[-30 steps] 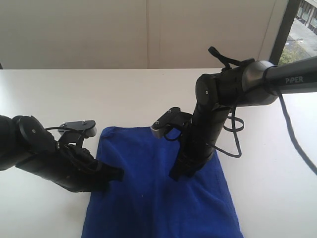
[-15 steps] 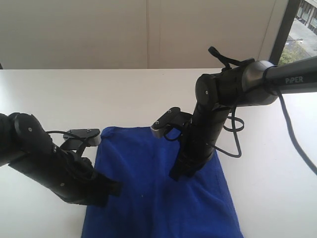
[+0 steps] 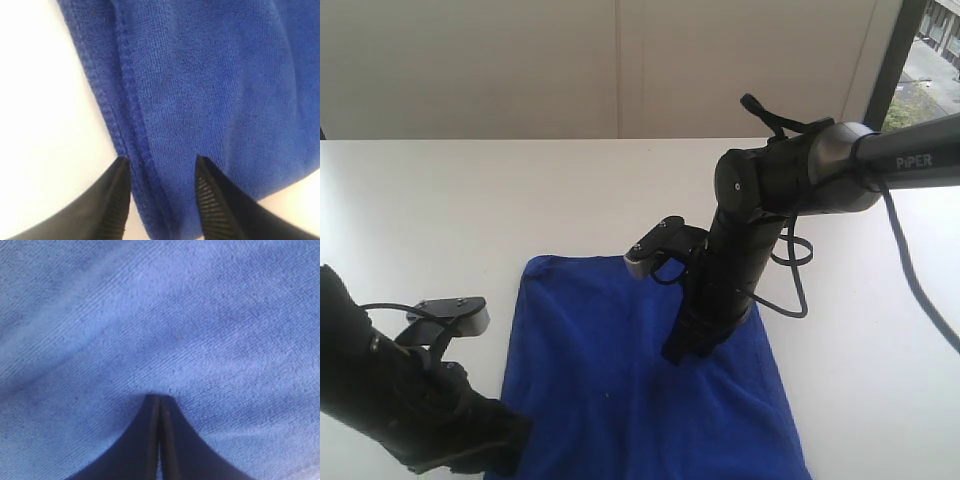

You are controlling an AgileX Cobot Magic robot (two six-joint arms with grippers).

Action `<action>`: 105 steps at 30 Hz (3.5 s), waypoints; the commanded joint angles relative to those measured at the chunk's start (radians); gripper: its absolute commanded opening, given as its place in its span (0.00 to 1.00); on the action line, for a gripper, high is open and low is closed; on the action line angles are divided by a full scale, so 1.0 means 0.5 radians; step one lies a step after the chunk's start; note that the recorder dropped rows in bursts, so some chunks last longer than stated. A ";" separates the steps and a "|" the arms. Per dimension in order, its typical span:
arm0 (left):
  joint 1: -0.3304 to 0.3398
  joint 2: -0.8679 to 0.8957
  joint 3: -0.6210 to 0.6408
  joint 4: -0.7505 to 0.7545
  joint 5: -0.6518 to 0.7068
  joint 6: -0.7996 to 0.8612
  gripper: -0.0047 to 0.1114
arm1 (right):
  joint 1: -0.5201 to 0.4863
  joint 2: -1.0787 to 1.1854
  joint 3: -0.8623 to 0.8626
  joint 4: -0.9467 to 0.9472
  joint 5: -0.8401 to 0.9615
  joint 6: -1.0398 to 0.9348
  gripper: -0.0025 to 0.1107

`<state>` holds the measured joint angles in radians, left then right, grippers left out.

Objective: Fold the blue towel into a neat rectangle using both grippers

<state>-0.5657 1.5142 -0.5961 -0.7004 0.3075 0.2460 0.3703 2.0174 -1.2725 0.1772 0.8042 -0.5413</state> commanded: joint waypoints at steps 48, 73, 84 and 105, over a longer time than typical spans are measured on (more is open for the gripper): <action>-0.011 -0.036 0.271 -0.735 0.124 0.497 0.45 | -0.003 0.039 0.013 0.013 -0.050 -0.010 0.02; -0.011 -0.040 0.213 -0.911 0.022 0.565 0.45 | -0.003 0.039 0.013 0.013 -0.002 -0.010 0.02; -0.011 -0.002 0.209 -0.968 -0.281 0.570 0.42 | -0.003 0.039 0.013 0.013 0.004 -0.010 0.02; -0.011 -0.003 0.164 -0.998 -0.053 0.674 0.41 | -0.003 0.039 0.013 0.013 -0.009 -0.010 0.02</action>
<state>-0.5679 1.5225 -0.5090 -1.2056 0.2421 0.5771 0.3703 2.0174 -1.2725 0.1772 0.8042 -0.5413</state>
